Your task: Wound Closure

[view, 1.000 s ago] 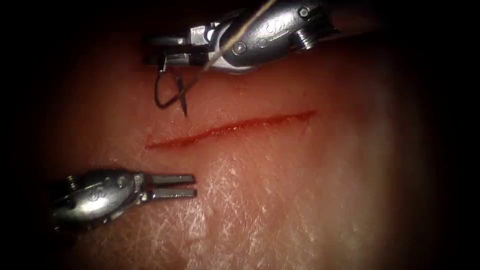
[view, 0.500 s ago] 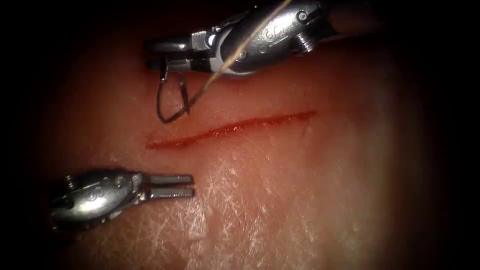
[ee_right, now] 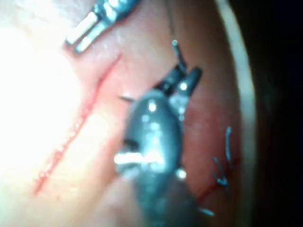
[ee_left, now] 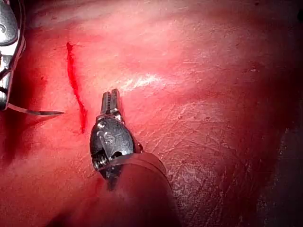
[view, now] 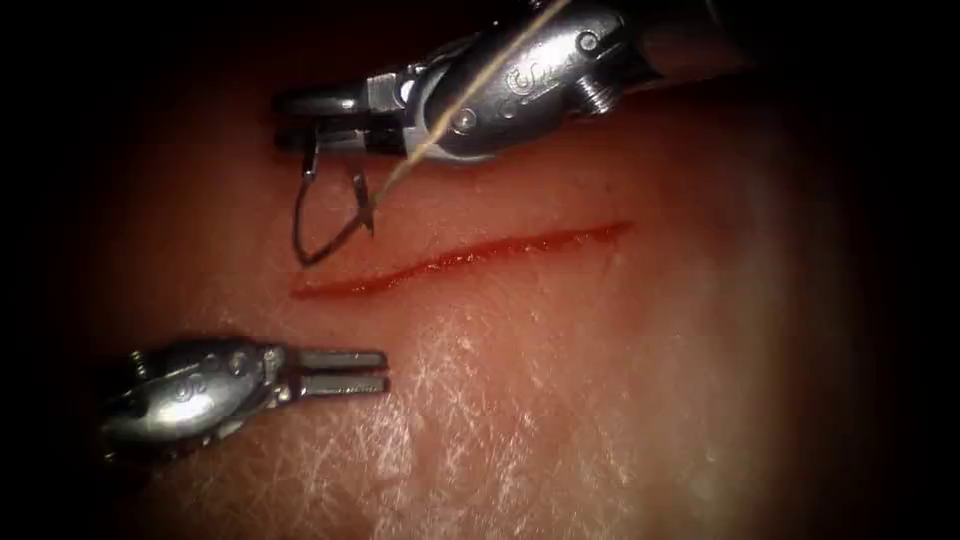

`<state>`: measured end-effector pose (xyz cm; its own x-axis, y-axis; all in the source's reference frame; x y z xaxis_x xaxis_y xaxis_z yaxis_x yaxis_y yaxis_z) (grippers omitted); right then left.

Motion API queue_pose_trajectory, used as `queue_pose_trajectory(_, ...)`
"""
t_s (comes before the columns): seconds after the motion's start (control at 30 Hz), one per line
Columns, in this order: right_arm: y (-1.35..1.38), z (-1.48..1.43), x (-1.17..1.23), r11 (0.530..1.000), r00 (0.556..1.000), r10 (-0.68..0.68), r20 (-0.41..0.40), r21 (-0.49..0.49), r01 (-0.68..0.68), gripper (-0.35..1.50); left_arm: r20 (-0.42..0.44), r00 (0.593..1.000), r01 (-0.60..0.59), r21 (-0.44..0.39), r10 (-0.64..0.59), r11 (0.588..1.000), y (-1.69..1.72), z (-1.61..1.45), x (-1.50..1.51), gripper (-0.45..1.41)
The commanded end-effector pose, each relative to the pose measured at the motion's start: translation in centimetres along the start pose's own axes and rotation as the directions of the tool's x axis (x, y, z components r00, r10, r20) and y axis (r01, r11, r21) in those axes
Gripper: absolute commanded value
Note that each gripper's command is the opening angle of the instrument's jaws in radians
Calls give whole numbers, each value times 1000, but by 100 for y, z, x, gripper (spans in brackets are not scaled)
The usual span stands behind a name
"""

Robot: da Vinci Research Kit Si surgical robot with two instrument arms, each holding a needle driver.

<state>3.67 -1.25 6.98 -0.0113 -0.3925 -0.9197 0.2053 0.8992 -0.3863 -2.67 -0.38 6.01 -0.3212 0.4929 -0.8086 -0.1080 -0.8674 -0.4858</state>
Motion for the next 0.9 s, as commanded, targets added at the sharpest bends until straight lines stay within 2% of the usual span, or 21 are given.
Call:
queue_pose_trajectory(0.03, 1, 7, -4, 1000, 1000, 0, -4, -5, 0, -35, -1, 1000, 1, -1, -1, 1000, 1, 8, -6, 2)
queue_pose_trajectory(0.5, -6, 10, 1, 1000, 1000, -5, -17, 0, 5, -35, 0, 1000, 1, 0, -1, 1000, 0, 6, -7, 0)
queue_pose_trajectory(0.63, -22, 14, 5, 991, 990, -133, -46, 21, 134, -35, 1, 1000, 12, 7, -12, 1000, -3, 6, -7, 0)
queue_pose_trajectory(0.73, -31, 12, 5, 986, 985, -159, -61, 33, 161, -35, 1, 1000, 16, 10, -16, 1000, -4, 7, -9, 0)
queue_pose_trajectory(0.9, -17, 5, 8, 985, 984, -173, -46, -1, 173, -35, 2, 1000, 19, 11, -19, 1000, -5, 8, -13, 0)
